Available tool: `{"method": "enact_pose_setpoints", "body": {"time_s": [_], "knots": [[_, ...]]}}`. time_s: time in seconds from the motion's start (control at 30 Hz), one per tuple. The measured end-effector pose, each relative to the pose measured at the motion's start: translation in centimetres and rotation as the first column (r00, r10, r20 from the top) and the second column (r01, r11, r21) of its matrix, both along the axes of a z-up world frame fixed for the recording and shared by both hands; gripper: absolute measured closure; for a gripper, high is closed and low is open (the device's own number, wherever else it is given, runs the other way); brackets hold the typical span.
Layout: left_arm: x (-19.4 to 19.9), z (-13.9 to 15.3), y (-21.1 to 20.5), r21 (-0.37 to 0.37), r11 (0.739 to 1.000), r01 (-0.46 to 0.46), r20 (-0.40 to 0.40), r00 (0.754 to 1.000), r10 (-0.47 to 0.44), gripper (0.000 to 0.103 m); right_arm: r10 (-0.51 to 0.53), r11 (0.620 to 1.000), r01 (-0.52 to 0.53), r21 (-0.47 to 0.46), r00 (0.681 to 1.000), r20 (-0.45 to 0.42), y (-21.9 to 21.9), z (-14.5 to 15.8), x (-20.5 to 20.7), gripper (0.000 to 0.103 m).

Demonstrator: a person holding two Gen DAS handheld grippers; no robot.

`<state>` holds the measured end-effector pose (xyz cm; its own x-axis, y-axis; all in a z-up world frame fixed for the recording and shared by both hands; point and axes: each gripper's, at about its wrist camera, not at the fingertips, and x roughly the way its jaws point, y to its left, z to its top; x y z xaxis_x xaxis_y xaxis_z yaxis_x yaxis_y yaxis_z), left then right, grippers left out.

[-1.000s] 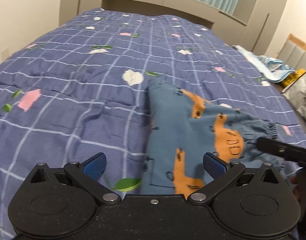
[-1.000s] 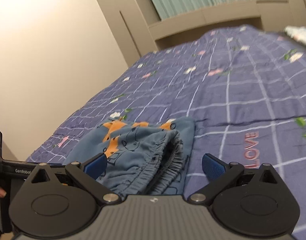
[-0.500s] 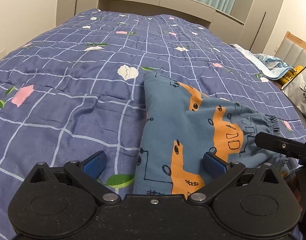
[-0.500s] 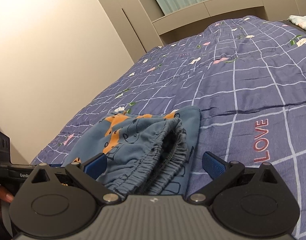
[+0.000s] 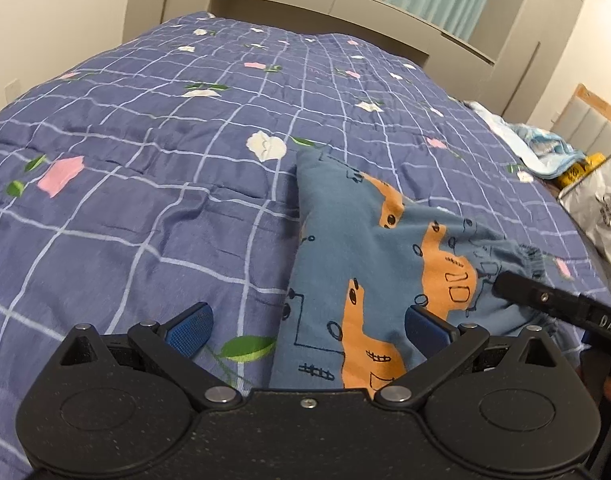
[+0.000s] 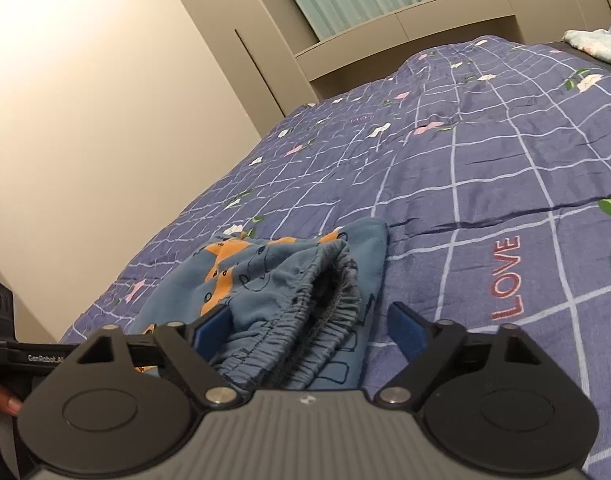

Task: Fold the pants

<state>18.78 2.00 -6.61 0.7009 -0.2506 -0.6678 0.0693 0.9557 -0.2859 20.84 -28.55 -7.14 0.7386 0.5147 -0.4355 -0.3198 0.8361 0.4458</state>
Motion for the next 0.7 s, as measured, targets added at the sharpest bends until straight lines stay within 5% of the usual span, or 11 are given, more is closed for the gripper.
{"method": "enact_pose_setpoints", "body": {"time_s": [0.2, 0.33, 0.47, 0.57, 0.7], "knots": [[-0.5, 0.3, 0.4, -0.044, 0.999, 0.0, -0.013, 1.0, -0.001, 0.03, 0.002, 1.0, -0.002, 0.008, 1.0, 0.006, 0.0, 0.1, -0.4, 0.037], [-0.4, 0.3, -0.2, -0.063, 0.998, 0.018, -0.044, 0.999, -0.021, 0.057, -0.017, 1.0, 0.017, 0.012, 1.0, 0.006, 0.1, 0.3, -1.0, 0.044], [-0.3, 0.8, -0.8, -0.031, 0.999, 0.014, -0.04, 0.999, -0.015, 0.076, -0.037, 0.999, 0.038, -0.021, 0.999, 0.024, 0.8, 0.9, -1.7, 0.057], [-0.4, 1.2, -0.6, -0.042, 0.999, 0.006, -0.037, 0.999, -0.008, 0.081, -0.043, 0.997, 0.046, -0.058, 0.998, 0.043, 1.6, 1.6, -2.1, 0.071], [-0.6, 2.5, -1.0, -0.012, 1.0, 0.015, -0.003, 1.0, -0.015, 0.085, -0.046, 0.987, 0.059, -0.147, 0.994, 0.095, 3.2, 3.0, -2.8, 0.077]]}}
